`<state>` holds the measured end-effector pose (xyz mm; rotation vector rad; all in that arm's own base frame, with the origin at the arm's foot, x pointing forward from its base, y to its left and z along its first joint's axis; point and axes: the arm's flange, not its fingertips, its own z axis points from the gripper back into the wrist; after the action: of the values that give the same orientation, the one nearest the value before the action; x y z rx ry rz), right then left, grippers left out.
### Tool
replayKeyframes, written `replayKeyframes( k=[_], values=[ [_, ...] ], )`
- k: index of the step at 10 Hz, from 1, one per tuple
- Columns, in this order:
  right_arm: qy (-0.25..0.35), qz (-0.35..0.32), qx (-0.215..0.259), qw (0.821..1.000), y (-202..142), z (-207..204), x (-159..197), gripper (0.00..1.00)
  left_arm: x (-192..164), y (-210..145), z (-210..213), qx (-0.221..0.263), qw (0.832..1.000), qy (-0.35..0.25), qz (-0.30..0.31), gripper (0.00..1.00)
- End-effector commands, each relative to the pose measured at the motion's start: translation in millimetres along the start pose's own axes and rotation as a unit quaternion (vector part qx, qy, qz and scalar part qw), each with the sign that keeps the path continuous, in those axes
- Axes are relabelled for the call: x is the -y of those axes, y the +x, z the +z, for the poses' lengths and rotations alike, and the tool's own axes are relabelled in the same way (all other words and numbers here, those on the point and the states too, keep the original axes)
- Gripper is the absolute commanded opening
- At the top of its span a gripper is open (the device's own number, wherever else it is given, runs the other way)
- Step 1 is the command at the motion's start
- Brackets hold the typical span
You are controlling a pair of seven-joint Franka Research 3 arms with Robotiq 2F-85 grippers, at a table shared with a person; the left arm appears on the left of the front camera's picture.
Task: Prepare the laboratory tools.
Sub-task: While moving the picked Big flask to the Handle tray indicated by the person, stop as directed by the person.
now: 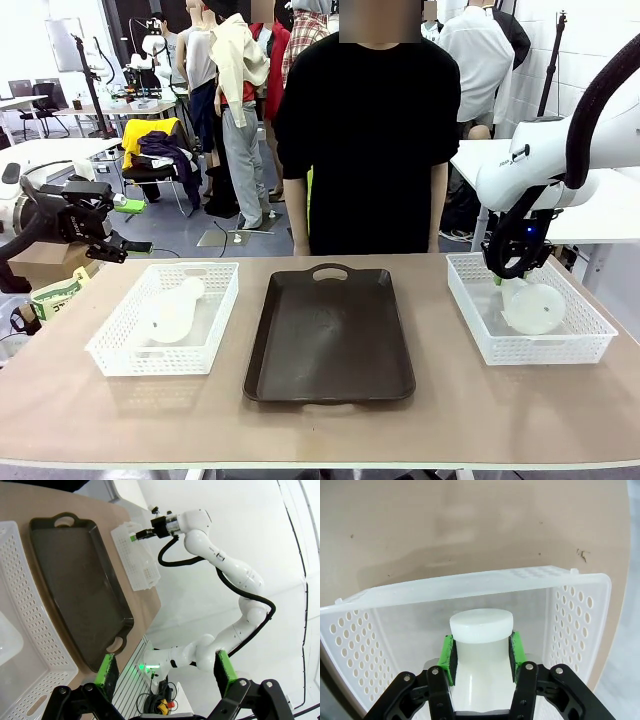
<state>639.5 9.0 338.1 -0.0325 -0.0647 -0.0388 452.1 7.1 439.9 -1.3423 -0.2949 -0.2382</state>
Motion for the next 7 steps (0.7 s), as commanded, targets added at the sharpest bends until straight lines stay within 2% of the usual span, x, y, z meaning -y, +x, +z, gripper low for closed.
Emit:
replayKeyframes(
  k=[1,5,7],
  values=[
    [-0.001,0.005,-0.003,1.000,-1,8,1,0.00,2,0,1,0.002,1.000,-0.005,-0.002,1.00],
    [0.004,-0.016,-0.010,1.000,-10,34,14,0.00,2,0,1,0.002,1.000,-0.005,-0.002,1.00],
    [0.007,-0.023,0.004,1.000,-21,55,23,0.00,2,0,1,0.002,1.000,-0.005,-0.002,1.00]
  ],
)
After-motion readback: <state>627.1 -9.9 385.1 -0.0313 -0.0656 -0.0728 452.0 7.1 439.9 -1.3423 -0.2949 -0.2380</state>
